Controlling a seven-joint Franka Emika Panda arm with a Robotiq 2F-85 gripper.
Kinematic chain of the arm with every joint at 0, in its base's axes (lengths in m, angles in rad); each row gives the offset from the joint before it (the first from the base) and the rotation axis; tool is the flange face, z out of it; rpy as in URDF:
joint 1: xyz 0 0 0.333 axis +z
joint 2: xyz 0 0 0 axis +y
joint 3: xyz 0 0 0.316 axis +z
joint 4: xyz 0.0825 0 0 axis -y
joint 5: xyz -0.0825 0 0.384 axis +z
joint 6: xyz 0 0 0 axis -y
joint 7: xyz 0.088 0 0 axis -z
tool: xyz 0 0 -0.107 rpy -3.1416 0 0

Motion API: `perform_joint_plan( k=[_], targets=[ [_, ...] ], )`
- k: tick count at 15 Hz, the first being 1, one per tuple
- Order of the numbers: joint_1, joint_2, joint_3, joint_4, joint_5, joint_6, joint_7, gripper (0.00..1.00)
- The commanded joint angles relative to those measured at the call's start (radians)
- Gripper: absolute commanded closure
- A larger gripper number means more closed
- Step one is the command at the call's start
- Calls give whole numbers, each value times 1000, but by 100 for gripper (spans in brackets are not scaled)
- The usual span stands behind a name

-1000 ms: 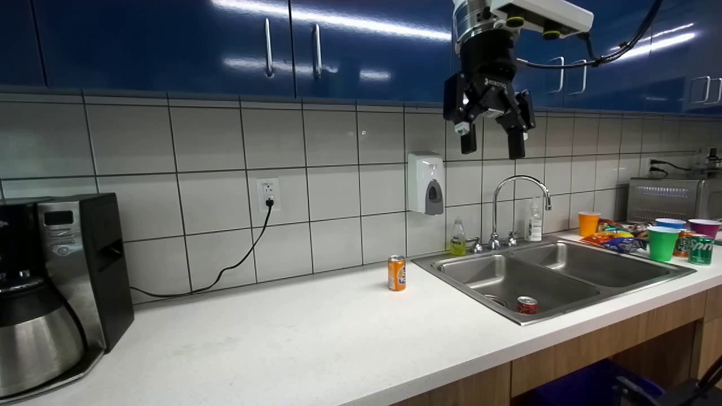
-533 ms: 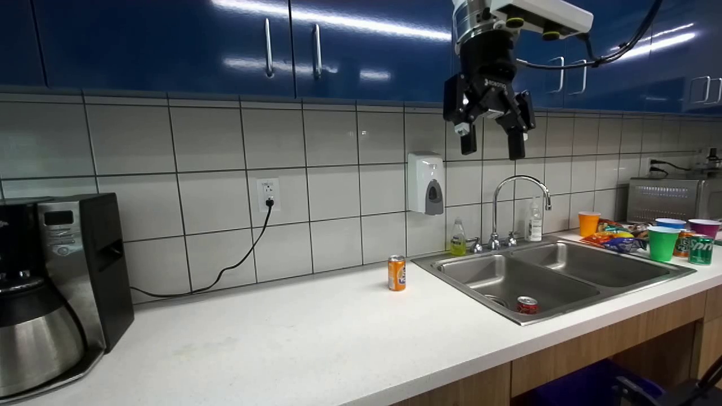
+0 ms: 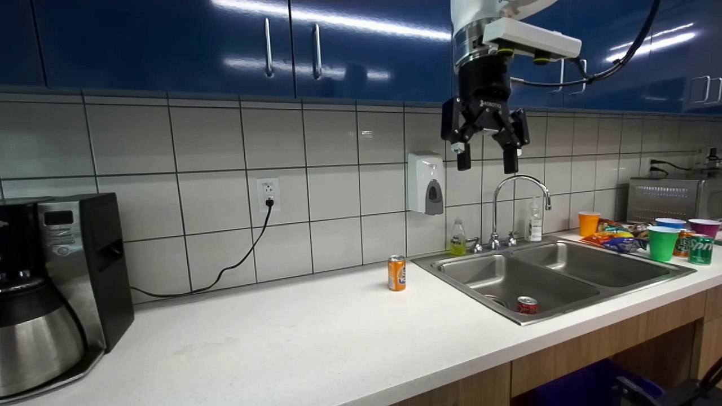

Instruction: Put the red can on the counter to the left

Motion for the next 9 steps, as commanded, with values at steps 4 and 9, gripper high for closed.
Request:
perform_joint_plan(
  k=[4,9],
  targets=[
    [-80,91,-69,-14,-70,141,-47,0],
    [-116,156,-118,-18,-108,227,-68,0]
  ],
)
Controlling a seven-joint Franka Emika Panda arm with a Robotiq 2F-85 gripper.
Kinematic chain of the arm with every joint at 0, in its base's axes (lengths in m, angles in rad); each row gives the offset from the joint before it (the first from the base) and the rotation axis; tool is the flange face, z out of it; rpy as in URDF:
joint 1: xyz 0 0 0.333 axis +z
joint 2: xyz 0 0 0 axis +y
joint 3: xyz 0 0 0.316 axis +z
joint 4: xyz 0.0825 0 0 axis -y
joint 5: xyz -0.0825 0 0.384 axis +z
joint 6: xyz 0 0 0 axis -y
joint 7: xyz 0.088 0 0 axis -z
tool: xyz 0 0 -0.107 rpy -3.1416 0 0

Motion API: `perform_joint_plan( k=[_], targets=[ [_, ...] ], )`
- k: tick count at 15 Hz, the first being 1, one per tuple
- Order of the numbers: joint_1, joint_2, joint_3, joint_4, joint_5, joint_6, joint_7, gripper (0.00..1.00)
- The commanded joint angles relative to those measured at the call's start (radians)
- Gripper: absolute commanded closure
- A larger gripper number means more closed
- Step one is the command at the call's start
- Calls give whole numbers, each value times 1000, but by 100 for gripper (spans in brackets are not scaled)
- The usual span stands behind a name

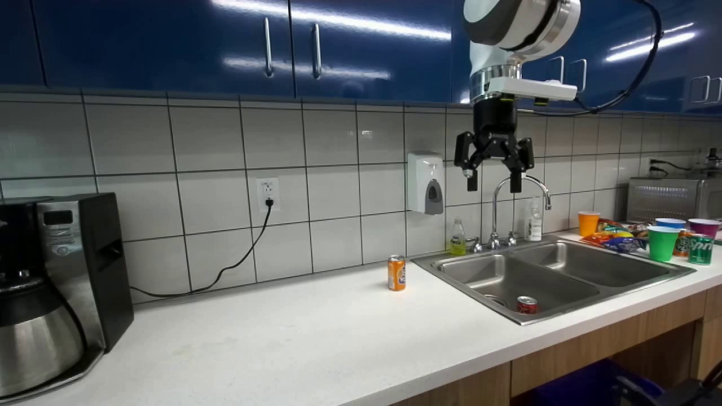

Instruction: Put the red can on the counter to the left

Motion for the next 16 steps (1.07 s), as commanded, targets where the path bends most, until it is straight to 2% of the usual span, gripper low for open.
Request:
perform_joint_plan(
  k=[1,11,16],
  targets=[
    [-35,43,-19,5,-32,52,-32,0],
    [-95,114,-91,-75,-93,186,-56,0],
    [-105,188,-122,-93,-76,284,-84,0]
  ],
)
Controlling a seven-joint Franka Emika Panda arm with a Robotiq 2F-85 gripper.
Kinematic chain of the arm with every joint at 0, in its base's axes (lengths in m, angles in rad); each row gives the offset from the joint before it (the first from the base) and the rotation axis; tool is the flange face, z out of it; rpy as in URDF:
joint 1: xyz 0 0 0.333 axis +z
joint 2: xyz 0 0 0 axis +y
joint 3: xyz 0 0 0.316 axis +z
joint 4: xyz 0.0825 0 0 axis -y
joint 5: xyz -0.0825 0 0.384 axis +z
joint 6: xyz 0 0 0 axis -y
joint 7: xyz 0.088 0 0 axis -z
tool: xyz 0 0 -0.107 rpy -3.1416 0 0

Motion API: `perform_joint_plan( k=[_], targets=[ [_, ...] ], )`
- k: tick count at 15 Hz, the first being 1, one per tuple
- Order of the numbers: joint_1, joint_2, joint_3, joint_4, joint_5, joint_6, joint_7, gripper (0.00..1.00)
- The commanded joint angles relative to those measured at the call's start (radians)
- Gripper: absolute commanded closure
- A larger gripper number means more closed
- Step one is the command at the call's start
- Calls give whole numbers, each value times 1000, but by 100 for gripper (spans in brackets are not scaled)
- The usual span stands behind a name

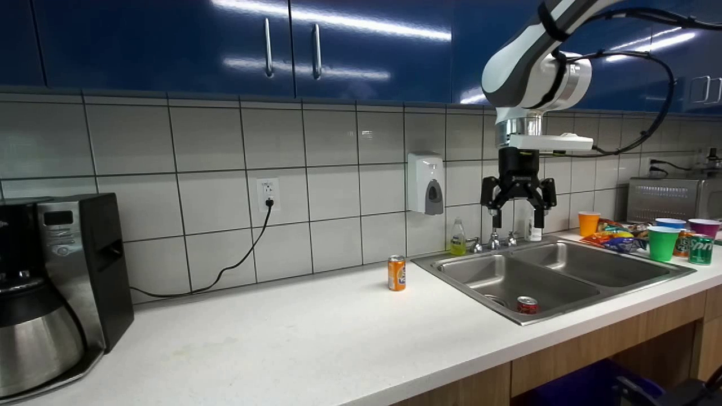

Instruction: Put the red can on the counter to the left

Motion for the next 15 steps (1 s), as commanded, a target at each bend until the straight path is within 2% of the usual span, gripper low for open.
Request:
perform_joint_plan(
  k=[1,8,15],
  targets=[
    [-25,64,-13,-1,1,72,-39,0],
    [-63,243,-71,51,2,214,-67,0],
    [-111,445,-108,204,12,289,-83,0]
  ],
)
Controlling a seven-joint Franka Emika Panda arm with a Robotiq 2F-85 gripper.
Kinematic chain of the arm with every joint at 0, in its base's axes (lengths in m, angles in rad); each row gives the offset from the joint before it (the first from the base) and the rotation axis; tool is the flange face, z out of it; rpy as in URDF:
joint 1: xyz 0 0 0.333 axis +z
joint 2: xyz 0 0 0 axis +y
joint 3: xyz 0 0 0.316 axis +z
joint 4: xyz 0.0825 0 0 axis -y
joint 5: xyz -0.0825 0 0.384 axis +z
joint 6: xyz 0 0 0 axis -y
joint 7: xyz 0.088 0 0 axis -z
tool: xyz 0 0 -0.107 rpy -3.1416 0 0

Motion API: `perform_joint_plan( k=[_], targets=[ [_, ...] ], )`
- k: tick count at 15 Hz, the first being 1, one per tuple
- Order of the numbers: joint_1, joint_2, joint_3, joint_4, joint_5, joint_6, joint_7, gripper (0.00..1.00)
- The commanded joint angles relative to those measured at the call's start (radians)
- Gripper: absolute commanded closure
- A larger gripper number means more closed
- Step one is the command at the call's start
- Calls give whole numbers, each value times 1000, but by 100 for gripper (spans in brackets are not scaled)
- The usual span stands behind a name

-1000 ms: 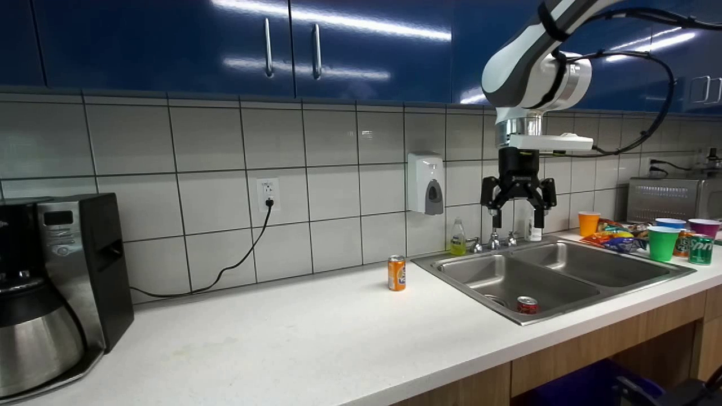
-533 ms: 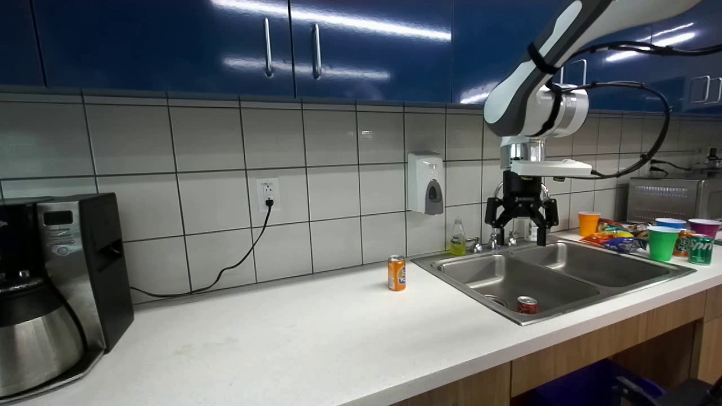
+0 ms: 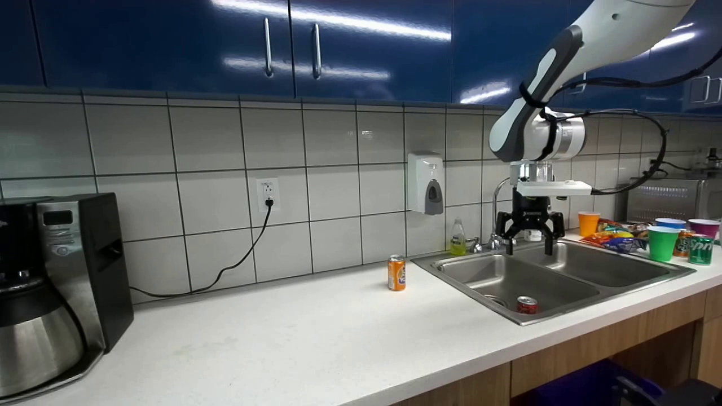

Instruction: Put the red can on the counter to the left

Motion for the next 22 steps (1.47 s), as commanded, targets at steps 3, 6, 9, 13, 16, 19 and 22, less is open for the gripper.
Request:
perform_joint_plan(
  k=[3,6,9,13,16,19,22],
  targets=[
    [-49,170,-4,172,17,11,-34,0],
    [-70,247,-4,247,19,14,-33,0],
    [-91,314,-2,305,22,17,-33,0],
    [-113,384,1,352,26,30,-28,0],
    [-126,414,2,359,27,47,-26,0],
    [-134,439,1,354,24,72,-21,0],
    [-138,466,-1,350,18,107,-15,0]
  ],
)
